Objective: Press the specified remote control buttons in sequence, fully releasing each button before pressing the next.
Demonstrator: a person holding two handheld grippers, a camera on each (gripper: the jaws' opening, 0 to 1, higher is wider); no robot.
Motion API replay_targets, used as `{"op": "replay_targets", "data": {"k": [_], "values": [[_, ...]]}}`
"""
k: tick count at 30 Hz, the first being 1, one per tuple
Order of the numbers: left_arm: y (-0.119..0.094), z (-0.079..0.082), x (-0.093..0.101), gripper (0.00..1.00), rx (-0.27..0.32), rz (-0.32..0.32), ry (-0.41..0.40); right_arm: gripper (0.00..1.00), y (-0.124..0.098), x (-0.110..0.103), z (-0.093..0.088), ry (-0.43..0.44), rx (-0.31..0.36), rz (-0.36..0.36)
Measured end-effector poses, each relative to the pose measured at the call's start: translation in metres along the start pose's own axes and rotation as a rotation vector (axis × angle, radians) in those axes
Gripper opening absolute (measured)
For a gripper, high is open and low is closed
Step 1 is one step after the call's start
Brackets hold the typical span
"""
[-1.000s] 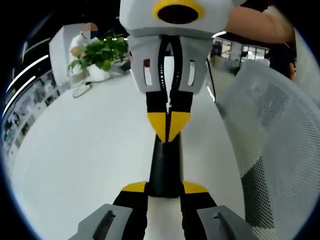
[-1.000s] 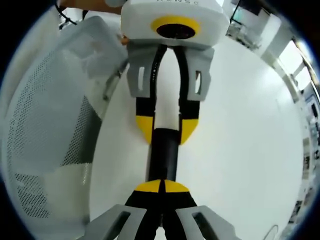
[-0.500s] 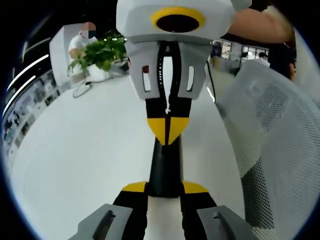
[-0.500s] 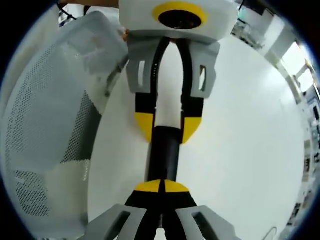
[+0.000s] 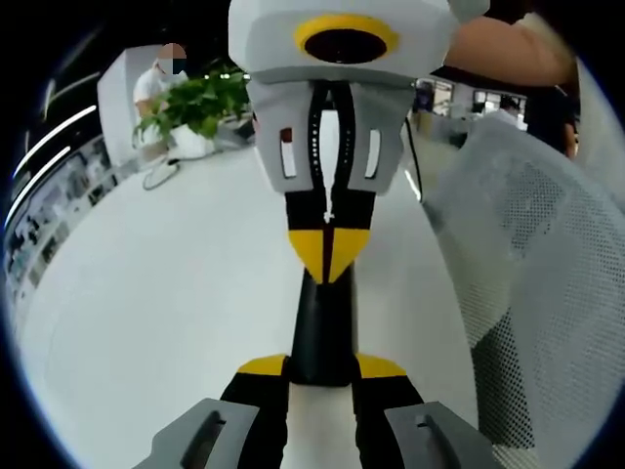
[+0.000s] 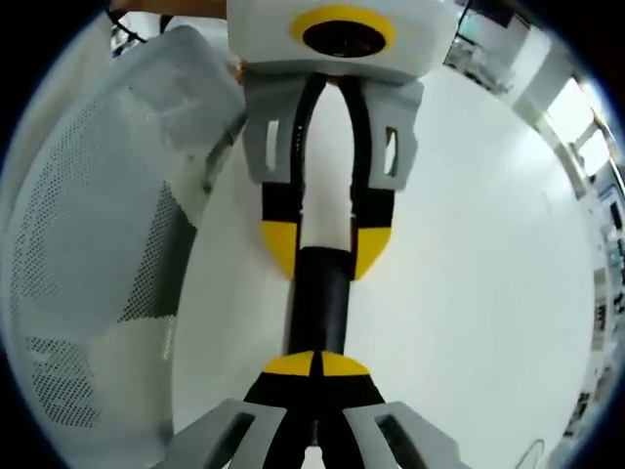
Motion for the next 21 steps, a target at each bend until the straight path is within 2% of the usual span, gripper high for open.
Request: {"op": "replay_targets", "data": {"k": [21], "values": [[0.000, 0.001, 0.001, 0.23, -0.004, -0.001, -0.002, 0.00, -0.013, 0.001, 0.006, 0.006, 0.038, -0.038]]}}
Point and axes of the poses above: the point that each gripper's makers call its tool centre point, and the gripper's own axes: y roughly forward along the fingers, x roughly to its right, z roughly out of its top, the point moved 3 cm from there along -y, roughly backward along the fingers, and after that the axes turned 3 degrees about z, right-handed, at the moved point
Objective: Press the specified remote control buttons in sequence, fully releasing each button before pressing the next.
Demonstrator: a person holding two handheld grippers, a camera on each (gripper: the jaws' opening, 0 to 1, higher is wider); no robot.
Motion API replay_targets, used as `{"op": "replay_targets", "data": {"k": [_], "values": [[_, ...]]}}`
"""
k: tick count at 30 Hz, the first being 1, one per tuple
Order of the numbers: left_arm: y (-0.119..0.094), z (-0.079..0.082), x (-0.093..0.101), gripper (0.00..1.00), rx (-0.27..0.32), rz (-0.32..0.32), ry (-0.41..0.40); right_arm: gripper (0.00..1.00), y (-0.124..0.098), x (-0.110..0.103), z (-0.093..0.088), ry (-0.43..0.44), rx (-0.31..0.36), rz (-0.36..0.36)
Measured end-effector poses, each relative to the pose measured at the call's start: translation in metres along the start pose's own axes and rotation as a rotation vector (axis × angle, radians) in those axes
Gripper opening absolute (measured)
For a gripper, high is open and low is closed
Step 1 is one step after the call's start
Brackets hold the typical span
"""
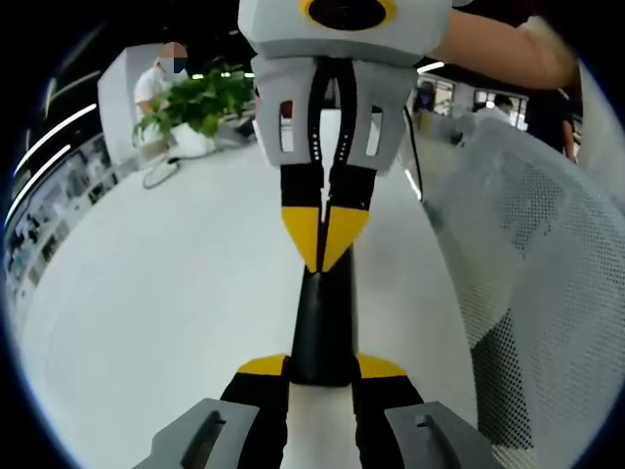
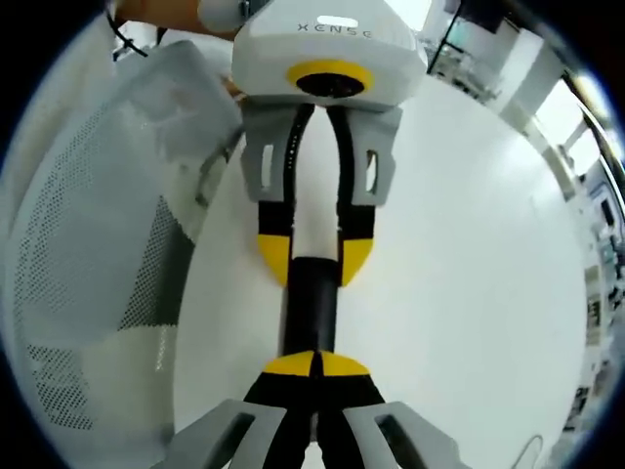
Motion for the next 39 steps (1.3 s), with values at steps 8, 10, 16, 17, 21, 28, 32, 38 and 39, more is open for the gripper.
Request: {"op": "replay_targets", "data": {"k": [8, 10, 16, 17, 21, 28, 32, 38, 39], "values": [[0.000, 0.000, 0.000, 0.23, -0.002, -0.002, 0.001, 0.00, -0.001, 0.002, 0.004, -0.005, 0.008, -0.003], [0.000, 0.000, 0.000, 0.23, -0.003, -0.002, 0.001, 0.00, -0.001, 0.002, 0.005, -0.005, 0.010, -0.003], [0.000, 0.000, 0.001, 0.23, -0.003, -0.001, 0.001, 0.00, 0.001, 0.001, 0.007, -0.009, 0.010, 0.004], [0.000, 0.000, 0.001, 0.23, -0.004, -0.001, 0.001, 0.00, 0.001, 0.001, 0.007, -0.010, 0.009, 0.005], [0.000, 0.000, 0.001, 0.23, -0.003, -0.001, 0.002, 0.00, 0.004, 0.002, 0.009, -0.016, 0.008, 0.010], [0.000, 0.000, 0.000, 0.23, -0.003, -0.002, 0.001, 0.00, 0.009, 0.001, 0.011, -0.024, -0.001, 0.025], [0.000, 0.000, 0.000, 0.23, -0.002, -0.002, 0.002, 0.00, 0.012, -0.001, 0.011, -0.030, -0.008, 0.035], [0.000, 0.000, 0.000, 0.23, -0.002, -0.001, 0.001, 0.00, 0.015, 0.001, 0.011, -0.033, -0.011, 0.041], [0.000, 0.000, 0.000, 0.23, -0.002, -0.001, 0.001, 0.00, 0.015, 0.000, 0.011, -0.034, -0.013, 0.042]]}}
Point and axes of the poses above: the point that each gripper's makers call its tool centre point, and the gripper's own axes: y roughly forward along the fingers, x roughly to its right, z roughly out of its top, the point moved 3 cm from there along -y, roughly backward along the fingers, and after that the axes turned 3 degrees about z, right-handed, at the moved point
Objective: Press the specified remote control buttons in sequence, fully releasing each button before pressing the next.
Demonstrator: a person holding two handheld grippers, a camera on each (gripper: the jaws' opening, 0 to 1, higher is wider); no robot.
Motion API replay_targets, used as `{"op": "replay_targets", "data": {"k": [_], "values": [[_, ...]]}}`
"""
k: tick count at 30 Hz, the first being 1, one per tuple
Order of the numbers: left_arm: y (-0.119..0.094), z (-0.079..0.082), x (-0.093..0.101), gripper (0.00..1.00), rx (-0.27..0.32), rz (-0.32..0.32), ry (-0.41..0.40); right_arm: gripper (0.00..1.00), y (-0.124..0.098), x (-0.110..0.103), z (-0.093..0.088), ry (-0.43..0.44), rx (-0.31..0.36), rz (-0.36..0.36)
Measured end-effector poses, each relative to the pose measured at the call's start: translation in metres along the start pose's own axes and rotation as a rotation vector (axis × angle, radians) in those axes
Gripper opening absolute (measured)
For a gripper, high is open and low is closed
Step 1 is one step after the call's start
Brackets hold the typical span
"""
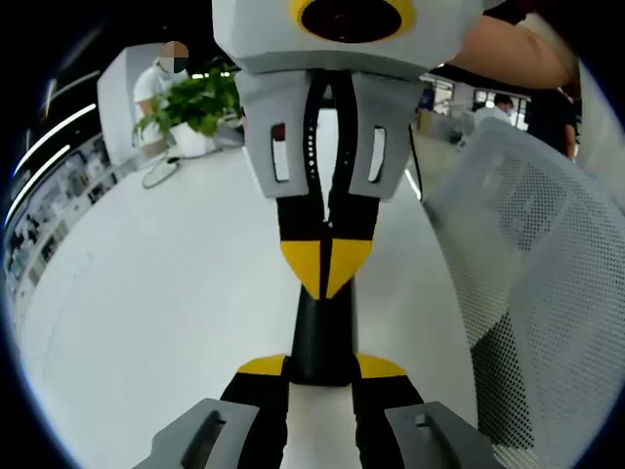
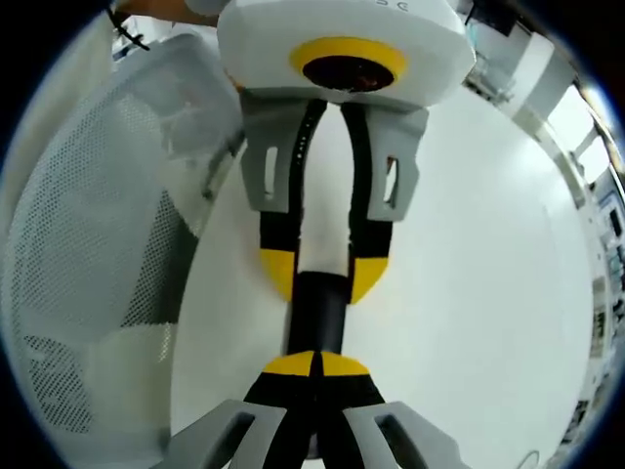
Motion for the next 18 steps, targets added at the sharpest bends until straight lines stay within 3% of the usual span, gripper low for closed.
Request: {"op": "replay_targets", "data": {"k": [18], "values": [[-0.0002, 0.0009, 0.0010, 0.23, -0.002, 0.000, 0.000, 0.00, 0.0029, -0.0003, -0.0029, 0.000, -0.011, 0.008]]}}
Point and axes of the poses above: the point that each gripper's makers call its tool centre point, and the gripper's own axes: y roughly forward along the fingers, x roughly to its right, z roughly out of its top, the point moved 3 cm from there along -y, roughly backward along the fingers, and after that the axes turned 3 degrees about z, right-handed, at the moved point
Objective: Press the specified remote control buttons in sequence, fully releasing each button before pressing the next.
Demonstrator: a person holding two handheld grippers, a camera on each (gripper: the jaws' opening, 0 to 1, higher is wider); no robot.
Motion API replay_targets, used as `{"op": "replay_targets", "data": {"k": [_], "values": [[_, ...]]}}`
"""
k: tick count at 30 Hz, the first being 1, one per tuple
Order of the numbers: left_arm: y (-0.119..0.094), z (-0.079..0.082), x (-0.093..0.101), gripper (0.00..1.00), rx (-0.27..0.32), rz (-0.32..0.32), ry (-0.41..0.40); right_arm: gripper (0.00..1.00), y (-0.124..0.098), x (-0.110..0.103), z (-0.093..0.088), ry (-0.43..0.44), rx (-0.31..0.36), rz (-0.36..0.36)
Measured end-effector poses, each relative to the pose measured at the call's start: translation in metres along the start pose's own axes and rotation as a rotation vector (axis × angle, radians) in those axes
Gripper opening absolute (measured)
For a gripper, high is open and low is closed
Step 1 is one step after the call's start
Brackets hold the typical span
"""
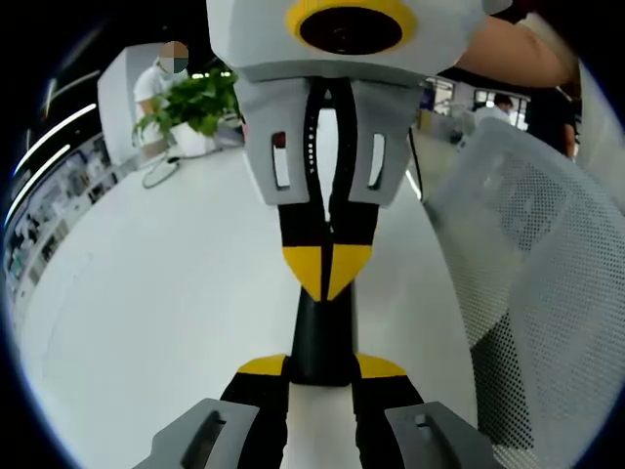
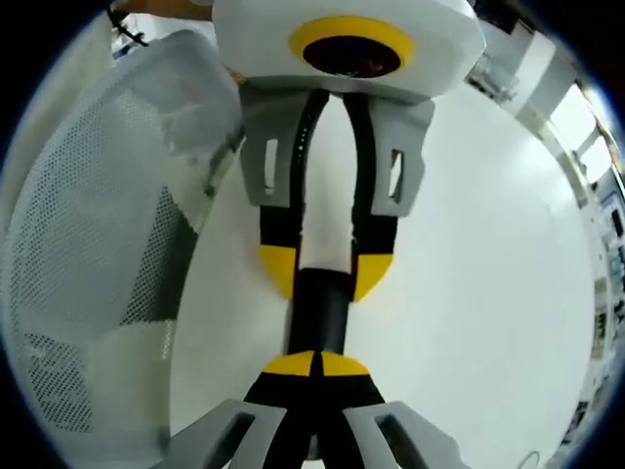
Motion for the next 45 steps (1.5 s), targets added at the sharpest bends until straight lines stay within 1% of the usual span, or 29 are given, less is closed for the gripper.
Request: {"op": "replay_targets", "data": {"k": [10, 26, 33, 41, 45], "values": [[0.001, -0.002, -0.002, 0.23, 0.000, 0.004, 0.000, 0.00, 0.001, 0.001, 0.000, 0.003, -0.002, -0.004], [0.000, 0.000, 0.000, 0.24, -0.006, 0.002, -0.003, 0.00, 0.000, 0.000, 0.000, -0.005, 0.003, -0.012], [0.000, -0.001, -0.001, 0.24, -0.011, 0.000, -0.004, 0.00, -0.001, 0.002, -0.001, 0.014, 0.024, -0.025], [0.000, 0.000, -0.001, 0.24, -0.017, -0.001, -0.003, 0.00, -0.010, 0.002, -0.003, 0.034, 0.040, -0.041], [0.000, 0.000, 0.000, 0.24, -0.019, -0.003, -0.002, 0.03, -0.014, 0.001, -0.002, 0.039, 0.054, -0.046]]}}
Point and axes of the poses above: the point that each gripper's makers call its tool centre point, and the gripper's own axes: y roughly forward along the fingers, x roughly to its right, z roughly out of its top, the point moved 3 cm from there along -y, roughly backward along the fingers, and after that the axes turned 3 degrees about z, right-handed, at the moved point
